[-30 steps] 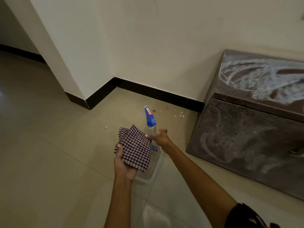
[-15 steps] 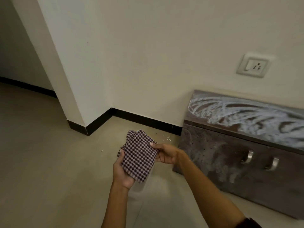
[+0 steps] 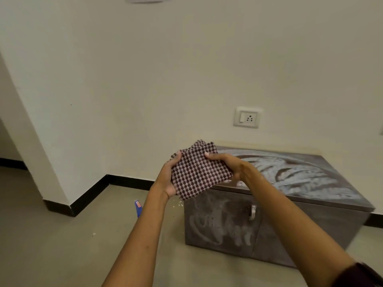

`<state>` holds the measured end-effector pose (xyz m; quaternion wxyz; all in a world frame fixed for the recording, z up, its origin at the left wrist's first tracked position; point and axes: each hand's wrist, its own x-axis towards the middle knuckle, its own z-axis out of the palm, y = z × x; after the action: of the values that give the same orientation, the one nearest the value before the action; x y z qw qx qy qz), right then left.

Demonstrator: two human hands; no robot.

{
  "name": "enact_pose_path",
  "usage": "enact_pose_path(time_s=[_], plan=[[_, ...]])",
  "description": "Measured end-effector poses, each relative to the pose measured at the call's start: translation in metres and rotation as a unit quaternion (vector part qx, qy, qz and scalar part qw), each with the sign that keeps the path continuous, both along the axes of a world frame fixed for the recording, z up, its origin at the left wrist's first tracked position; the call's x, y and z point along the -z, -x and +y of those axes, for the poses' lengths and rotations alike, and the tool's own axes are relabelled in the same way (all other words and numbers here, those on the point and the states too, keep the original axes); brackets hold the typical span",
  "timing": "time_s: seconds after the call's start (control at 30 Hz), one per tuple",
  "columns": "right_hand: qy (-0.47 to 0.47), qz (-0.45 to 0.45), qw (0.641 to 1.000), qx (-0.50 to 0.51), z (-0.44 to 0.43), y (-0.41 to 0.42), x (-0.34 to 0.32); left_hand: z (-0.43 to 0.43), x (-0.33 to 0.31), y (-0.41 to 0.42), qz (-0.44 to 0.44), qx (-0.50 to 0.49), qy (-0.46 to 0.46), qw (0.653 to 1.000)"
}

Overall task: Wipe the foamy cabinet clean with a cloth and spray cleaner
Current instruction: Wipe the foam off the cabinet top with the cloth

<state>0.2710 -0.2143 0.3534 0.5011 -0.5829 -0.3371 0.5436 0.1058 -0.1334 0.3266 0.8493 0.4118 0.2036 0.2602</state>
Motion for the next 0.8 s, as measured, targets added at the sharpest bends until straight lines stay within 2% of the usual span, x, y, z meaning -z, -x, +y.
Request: enact_pose_path(time_s=[0.13,0.27,0.33,0.37,0.43,0.5,0.53,0.6,0.67,0.7,0.73,0.8], plan=[[-0.027,-0.003,0.998,0.063,-0.022,-0.048,-0.005,-0.005,-0.017,-0.058,0.046,0.030,-0.005,0.998],[-0.066,-0.028,0.983,0.167,-0.035,-0.093,0.000,0.015,-0.004,-0.107,0.110,-0.077,-0.085,0.987],[-0.093,-0.107,0.967,0.212,-0.032,-0.109,-0.002,0.035,0.010,-0.120,0.140,-0.157,-0.137,0.968],[-0.106,-0.180,0.950,0.232,-0.026,-0.115,-0.002,0.047,0.016,-0.123,0.160,-0.196,-0.168,0.953],[-0.126,-0.372,0.883,0.258,-0.006,-0.119,0.002,0.066,0.030,-0.125,0.197,-0.249,-0.218,0.923],[-0.103,-0.527,0.810,0.235,0.022,-0.113,0.017,0.080,0.045,-0.129,0.219,-0.260,-0.242,0.909],[-0.076,-0.565,0.797,0.199,0.036,-0.108,0.029,0.084,0.051,-0.132,0.224,-0.254,-0.247,0.908],[-0.004,-0.600,0.795,0.092,0.059,-0.093,0.061,0.087,0.065,-0.138,0.238,-0.237,-0.269,0.903],[0.051,-0.660,0.749,-0.009,0.075,-0.077,0.096,0.088,0.079,-0.141,0.260,-0.247,-0.304,0.883],[0.061,-0.683,0.727,-0.023,0.081,-0.072,0.109,0.090,0.085,-0.141,0.274,-0.259,-0.321,0.869],[0.054,-0.691,0.720,-0.014,0.085,-0.071,0.116,0.091,0.091,-0.139,0.288,-0.271,-0.339,0.853],[0.030,-0.679,0.733,0.034,0.096,-0.079,0.120,0.098,0.104,-0.135,0.312,-0.295,-0.370,0.824]])
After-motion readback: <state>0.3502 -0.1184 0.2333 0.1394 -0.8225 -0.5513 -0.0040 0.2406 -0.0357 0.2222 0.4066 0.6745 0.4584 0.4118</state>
